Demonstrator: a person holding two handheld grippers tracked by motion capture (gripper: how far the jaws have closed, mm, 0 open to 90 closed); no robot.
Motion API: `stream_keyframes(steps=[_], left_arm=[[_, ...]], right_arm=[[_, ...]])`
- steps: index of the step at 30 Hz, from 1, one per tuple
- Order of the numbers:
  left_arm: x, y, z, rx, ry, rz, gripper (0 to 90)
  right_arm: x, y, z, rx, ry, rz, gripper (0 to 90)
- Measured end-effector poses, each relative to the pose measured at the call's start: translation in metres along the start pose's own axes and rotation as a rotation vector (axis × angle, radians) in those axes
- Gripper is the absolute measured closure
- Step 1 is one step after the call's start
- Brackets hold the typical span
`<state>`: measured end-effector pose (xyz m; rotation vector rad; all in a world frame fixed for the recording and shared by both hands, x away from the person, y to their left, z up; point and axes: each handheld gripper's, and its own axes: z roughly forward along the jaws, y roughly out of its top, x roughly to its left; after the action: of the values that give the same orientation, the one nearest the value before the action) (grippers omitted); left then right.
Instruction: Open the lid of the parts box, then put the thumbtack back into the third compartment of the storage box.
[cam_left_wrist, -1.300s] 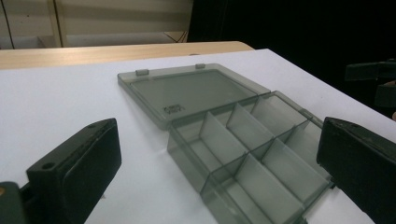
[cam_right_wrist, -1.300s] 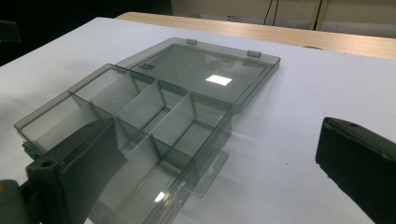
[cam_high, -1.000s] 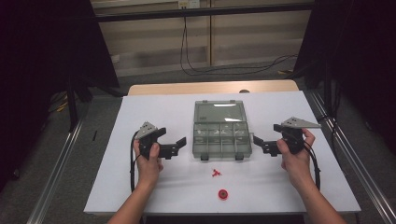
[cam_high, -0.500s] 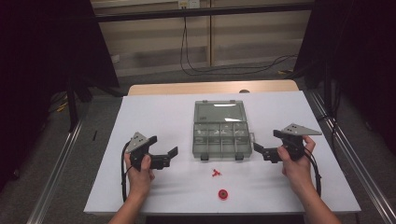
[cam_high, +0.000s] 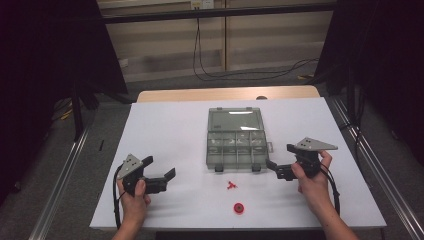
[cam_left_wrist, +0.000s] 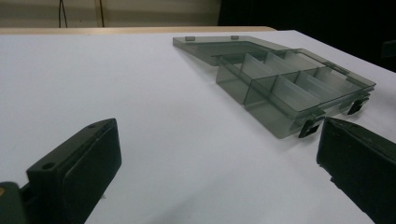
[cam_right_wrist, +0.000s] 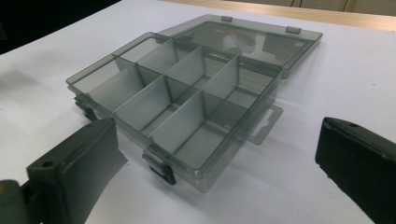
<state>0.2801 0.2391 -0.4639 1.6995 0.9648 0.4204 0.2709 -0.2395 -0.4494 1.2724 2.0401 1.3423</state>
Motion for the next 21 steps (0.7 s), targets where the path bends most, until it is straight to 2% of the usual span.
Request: stream_keyframes(steps=[2,10,21], left_arm=[[0.001,-0.001,-0.002,-0.017,-0.004,-0.023,0.0],[0.002,-0.003,-0.001,-0.020,-0.009,-0.012,0.0],[0.005,-0.004,0.000,-0.016,-0.012,-0.018,0.0]], right_arm=[[0.004,0.000,0.001,0.003,0.006,-0.007,0.0],[0.012,0.007,-0.001,0.012,0.027,-0.021,0.0],[0.021,0.011,-0.001,0.034,0.066,-0.043,0.4]])
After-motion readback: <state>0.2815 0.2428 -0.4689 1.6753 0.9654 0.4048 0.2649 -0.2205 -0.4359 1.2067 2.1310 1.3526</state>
